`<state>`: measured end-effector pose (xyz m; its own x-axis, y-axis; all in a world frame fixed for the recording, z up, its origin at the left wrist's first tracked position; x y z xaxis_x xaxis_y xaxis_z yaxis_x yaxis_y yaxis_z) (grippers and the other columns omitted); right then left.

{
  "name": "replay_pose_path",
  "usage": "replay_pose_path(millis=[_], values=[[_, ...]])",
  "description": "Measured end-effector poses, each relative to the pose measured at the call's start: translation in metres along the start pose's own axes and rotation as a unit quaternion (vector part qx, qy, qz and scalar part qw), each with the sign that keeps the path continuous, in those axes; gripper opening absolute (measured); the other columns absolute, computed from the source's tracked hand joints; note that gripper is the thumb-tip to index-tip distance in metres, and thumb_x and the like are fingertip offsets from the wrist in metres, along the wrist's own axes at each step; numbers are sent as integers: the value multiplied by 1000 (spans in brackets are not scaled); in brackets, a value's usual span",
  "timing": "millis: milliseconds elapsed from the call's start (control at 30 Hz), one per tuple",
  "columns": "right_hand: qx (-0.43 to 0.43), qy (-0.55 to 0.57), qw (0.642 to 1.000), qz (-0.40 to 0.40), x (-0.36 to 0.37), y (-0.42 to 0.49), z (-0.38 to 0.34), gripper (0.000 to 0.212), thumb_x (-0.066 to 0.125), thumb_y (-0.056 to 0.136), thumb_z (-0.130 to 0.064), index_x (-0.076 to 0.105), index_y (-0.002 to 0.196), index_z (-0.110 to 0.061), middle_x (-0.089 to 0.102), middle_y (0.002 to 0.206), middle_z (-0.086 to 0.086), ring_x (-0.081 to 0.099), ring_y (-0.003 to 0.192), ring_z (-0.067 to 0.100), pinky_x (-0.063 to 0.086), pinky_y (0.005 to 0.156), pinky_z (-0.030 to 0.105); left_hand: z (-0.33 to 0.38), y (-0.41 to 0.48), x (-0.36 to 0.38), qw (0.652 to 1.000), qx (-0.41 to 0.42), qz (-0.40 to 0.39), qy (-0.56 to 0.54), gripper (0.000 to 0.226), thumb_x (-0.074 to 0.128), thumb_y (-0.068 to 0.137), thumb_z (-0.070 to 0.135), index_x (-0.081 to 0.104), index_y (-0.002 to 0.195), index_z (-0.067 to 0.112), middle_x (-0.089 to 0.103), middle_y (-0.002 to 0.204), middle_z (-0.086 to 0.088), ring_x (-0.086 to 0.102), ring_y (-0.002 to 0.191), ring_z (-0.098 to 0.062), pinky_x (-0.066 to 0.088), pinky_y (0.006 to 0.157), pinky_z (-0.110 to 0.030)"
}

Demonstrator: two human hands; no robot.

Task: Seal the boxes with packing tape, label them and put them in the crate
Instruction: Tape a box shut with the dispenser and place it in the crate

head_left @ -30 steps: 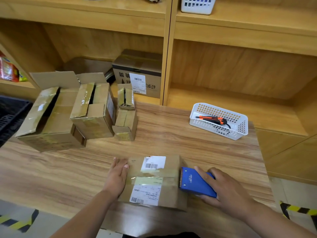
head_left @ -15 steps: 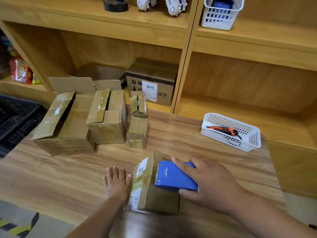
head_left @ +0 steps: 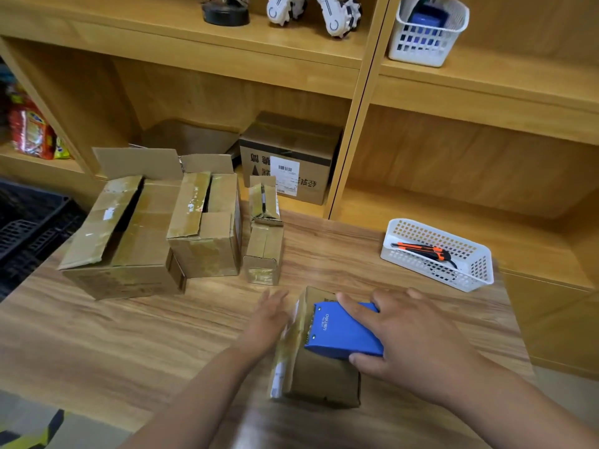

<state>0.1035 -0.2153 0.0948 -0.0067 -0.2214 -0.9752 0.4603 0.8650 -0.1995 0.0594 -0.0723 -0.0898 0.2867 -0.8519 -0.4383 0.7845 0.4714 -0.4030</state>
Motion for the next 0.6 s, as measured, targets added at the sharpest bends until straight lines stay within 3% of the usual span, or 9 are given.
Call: replay_pose_path(millis=[33,67,133,200,267,400,467,600], values=[[-7,-2,1000,20,2,1,-1,73,40,82,-66,17,147,-43,52,109,-5,50,96,15,31,81,29,18,-10,-10,997,35,-3,-75,48,45,96,18,37,141,32,21,151,13,14,142,-8,19,110,-28],[-11,-7,1000,22,3,2,-2,73,39,82,-67,17,147,-42,53,109,-5,51,96,15,34,84,30,35,-21,-20,990,73,-7,-123,50,49,94,13,42,137,36,26,147,18,19,139,-1,21,108,-23],[16,-28,999,-11,2,6,0,73,37,76,-67,31,143,-41,57,99,-6,55,88,15,39,81,30,60,-44,-35,979,139,-37,-144,60,57,86,4,46,130,44,29,143,25,22,130,15,25,104,-13],[13,-17,1000,-14,2,10,-5,73,36,80,-65,22,147,-40,54,108,-3,53,98,18,36,88,32,69,-59,-33,978,169,-91,-83,74,68,79,6,40,131,51,15,142,33,10,120,31,28,90,3],[-12,11,1000,5,2,14,-15,76,37,85,-63,8,150,-36,47,121,0,45,111,20,28,96,33,65,-63,-25,976,180,-126,14,89,79,71,19,28,136,54,0,137,40,-3,111,39,18,90,8],[-25,8,1000,16,-3,20,-20,77,39,86,-61,6,150,-35,45,124,1,43,115,21,26,96,33,53,-56,-22,970,195,-107,102,106,85,60,38,18,141,54,-6,145,34,-8,118,34,14,101,-6],[-30,6,1000,1,-3,24,-23,76,40,87,-60,5,150,-36,44,125,2,43,114,22,29,91,33,51,-53,-27,971,197,-94,100,104,85,60,38,19,140,55,-4,145,35,-3,124,28,16,106,-13],[-57,15,998,-18,-1,24,-25,74,39,88,-62,0,148,-42,43,123,1,45,109,22,25,73,30,48,-54,-33,972,194,-106,80,97,83,66,31,21,135,58,-6,131,46,-4,131,22,16,105,-13]])
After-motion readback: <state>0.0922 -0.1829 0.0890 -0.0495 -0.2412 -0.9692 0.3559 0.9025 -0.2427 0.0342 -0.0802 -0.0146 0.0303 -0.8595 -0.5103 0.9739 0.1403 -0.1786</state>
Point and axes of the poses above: each hand's wrist, its own y-axis towards the middle knuckle, its own x-axis out of the palm, z = x × y, the point moved 10 cm from there along y, towards the middle knuckle
